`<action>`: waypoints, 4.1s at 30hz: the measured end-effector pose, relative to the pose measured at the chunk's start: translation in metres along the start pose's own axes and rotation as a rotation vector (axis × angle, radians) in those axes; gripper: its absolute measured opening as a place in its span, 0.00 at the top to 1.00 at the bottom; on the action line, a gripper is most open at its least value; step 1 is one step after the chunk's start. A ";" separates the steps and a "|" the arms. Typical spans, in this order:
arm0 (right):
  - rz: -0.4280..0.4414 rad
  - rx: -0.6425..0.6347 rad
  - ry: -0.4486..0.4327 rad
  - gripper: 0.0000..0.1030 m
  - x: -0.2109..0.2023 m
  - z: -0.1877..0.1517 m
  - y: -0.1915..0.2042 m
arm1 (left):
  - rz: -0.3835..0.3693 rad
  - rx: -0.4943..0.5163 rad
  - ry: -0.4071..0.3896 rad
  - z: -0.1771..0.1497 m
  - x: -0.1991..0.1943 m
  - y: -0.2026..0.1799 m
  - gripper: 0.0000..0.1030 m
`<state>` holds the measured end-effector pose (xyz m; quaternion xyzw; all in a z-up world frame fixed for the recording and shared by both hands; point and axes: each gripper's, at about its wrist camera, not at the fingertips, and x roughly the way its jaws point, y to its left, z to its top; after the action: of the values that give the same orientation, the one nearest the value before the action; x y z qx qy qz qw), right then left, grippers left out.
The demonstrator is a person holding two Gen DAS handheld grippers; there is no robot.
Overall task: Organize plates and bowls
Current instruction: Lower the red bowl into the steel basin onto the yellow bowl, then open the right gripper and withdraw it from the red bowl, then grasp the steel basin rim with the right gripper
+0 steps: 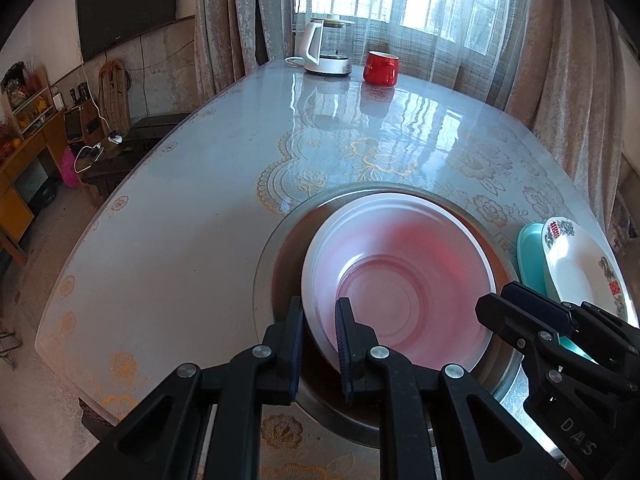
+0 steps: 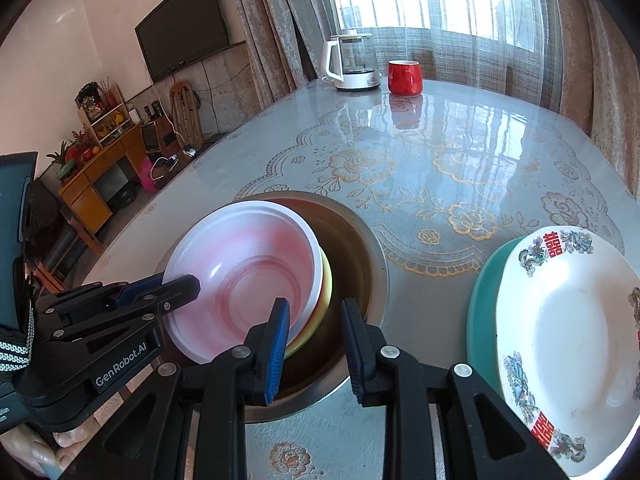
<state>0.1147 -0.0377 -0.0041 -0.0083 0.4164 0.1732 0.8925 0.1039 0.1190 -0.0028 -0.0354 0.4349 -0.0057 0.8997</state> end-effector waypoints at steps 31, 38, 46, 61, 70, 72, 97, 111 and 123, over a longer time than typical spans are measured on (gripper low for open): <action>0.007 0.014 -0.053 0.70 -0.003 0.002 -0.007 | -0.015 -0.039 -0.101 -0.007 -0.007 -0.001 0.71; -0.006 0.079 -0.062 0.67 -0.011 -0.002 -0.019 | -0.049 -0.063 -0.130 -0.007 -0.014 0.005 0.68; 0.032 0.109 -0.039 0.58 -0.011 -0.010 -0.027 | -0.073 -0.092 -0.246 -0.015 -0.034 0.017 0.54; 0.078 0.128 -0.035 0.27 -0.018 -0.011 -0.036 | -0.082 -0.140 -0.213 -0.031 -0.028 0.054 0.48; 0.125 0.169 -0.206 0.21 -0.057 -0.006 -0.050 | -0.184 -0.086 -0.229 -0.037 -0.037 0.057 0.29; 0.100 0.163 -0.256 0.21 -0.062 -0.007 -0.048 | -0.185 -0.110 -0.225 -0.036 -0.038 0.061 0.24; 0.130 0.175 -0.029 0.55 -0.027 -0.011 -0.062 | -0.296 -0.211 -0.135 -0.037 -0.025 0.088 0.26; 0.093 0.108 0.053 0.61 0.001 0.006 -0.049 | -0.256 -0.160 -0.037 -0.012 -0.005 0.076 0.57; 0.084 0.042 0.103 0.74 0.020 0.007 -0.036 | -0.273 -0.090 -0.052 -0.009 0.000 0.064 0.84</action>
<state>0.1435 -0.0646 -0.0187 0.0188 0.4655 0.2011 0.8617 0.0957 0.1821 -0.0131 -0.1347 0.4027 -0.1074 0.8990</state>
